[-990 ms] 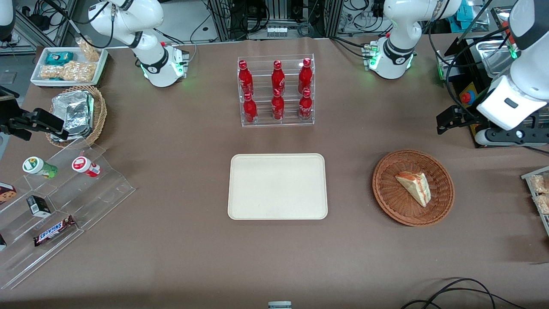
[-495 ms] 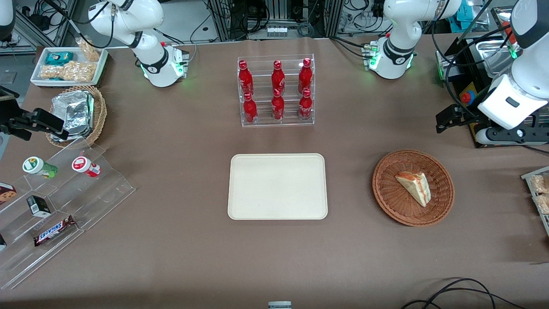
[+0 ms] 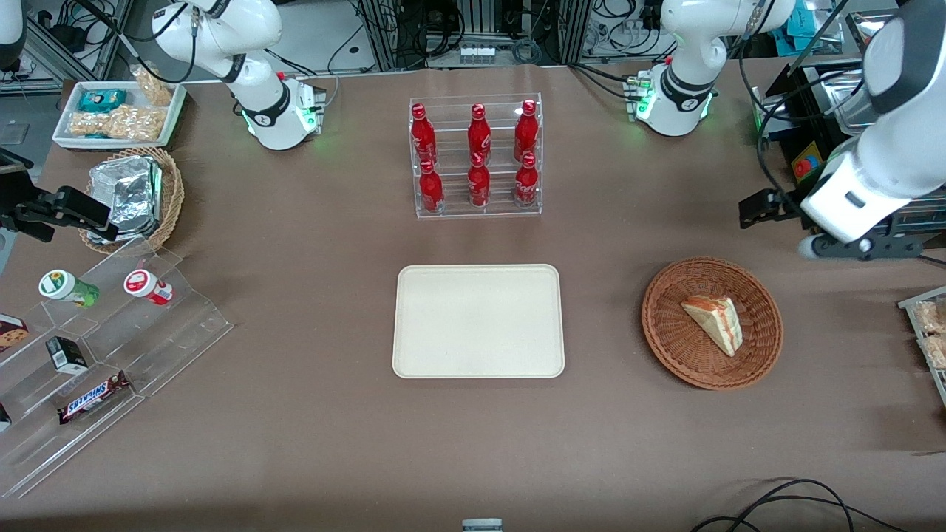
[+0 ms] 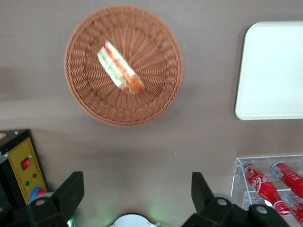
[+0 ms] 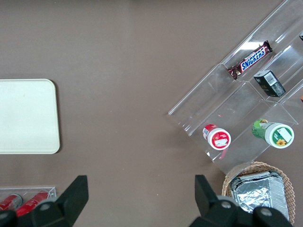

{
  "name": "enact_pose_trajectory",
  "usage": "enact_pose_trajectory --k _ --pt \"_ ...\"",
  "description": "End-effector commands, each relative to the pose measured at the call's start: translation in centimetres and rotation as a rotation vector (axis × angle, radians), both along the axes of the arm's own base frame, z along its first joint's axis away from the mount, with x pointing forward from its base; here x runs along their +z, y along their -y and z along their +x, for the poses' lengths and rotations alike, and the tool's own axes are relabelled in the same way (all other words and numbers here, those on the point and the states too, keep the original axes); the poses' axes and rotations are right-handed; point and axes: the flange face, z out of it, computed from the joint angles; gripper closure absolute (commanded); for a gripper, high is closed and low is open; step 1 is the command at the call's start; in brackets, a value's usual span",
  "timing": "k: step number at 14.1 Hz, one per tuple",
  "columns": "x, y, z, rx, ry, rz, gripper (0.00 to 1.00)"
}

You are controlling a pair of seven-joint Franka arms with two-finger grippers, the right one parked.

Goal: Place sandwich from basket to tray
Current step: 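Move the open left gripper down over the sandwich in the wicker basket, then close the left gripper on the wrapped sandwich and lift it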

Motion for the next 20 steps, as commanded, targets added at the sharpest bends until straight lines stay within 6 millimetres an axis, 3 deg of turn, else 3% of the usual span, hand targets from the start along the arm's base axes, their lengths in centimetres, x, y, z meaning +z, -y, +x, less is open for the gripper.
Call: enact_pose_trajectory --k 1,3,6,9,14,15,19,20 --pt "-5.0 -0.1 1.9 0.021 -0.037 0.002 0.0" --pt "-9.2 -0.2 2.6 0.024 0.005 0.018 0.0" --pt "-14.7 -0.3 2.1 0.084 0.09 0.031 0.0" --pt "-17.6 -1.9 1.7 0.262 0.11 0.047 0.0" --pt "-22.7 -2.9 3.1 0.615 0.093 0.086 0.0" --pt "-23.5 -4.0 3.3 0.653 0.087 0.097 0.0" --pt "-28.1 -5.0 4.6 0.693 0.074 0.112 0.0" --pt "-28.5 -5.0 4.9 0.721 0.075 0.115 0.13"
